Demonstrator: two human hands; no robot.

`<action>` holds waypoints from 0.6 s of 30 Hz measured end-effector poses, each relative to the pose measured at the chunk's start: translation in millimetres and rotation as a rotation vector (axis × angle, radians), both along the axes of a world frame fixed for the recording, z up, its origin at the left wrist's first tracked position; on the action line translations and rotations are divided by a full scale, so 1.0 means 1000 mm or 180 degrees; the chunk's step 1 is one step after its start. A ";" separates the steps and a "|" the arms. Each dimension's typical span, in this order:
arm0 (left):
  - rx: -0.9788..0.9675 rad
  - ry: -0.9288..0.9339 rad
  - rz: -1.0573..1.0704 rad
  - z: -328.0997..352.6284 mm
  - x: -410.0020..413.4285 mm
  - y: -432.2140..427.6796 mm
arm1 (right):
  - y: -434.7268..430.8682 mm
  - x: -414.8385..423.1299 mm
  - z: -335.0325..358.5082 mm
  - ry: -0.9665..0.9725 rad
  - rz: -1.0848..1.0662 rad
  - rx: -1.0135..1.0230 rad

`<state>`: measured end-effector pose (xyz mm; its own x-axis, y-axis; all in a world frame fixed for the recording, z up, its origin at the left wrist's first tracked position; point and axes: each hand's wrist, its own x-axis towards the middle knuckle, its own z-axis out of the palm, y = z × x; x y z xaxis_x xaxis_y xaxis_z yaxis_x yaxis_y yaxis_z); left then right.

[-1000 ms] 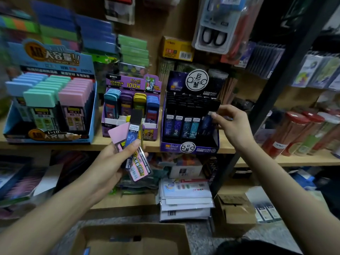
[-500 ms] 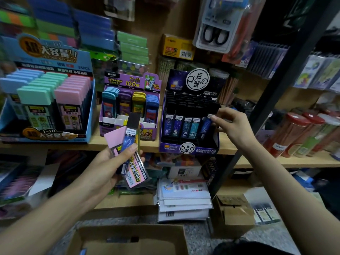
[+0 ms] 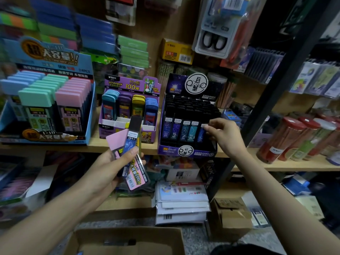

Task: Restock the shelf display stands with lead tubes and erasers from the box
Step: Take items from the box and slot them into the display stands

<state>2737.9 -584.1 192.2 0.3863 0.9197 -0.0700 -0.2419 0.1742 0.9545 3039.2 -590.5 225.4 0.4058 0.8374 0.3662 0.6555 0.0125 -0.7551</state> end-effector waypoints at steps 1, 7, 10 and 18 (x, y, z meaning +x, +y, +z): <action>-0.0009 -0.0005 -0.0006 0.000 0.000 0.000 | -0.001 -0.001 0.003 -0.0150 -0.0049 -0.0132; -0.0035 -0.0100 -0.0018 0.002 0.002 -0.006 | -0.019 -0.028 0.035 -0.1361 -0.0573 -0.0202; 0.0006 -0.0002 -0.0133 0.003 0.002 -0.011 | -0.029 -0.079 0.049 0.0514 0.0432 0.0031; -0.0075 -0.0126 -0.0299 0.001 -0.003 -0.018 | -0.036 -0.168 0.024 0.1697 0.1093 -0.0664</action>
<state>2735.0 -602.3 192.8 0.4736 0.8776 -0.0742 -0.2608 0.2202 0.9399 2870.7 -626.9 249.7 0.1841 0.9829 0.0056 0.1768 -0.0275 -0.9839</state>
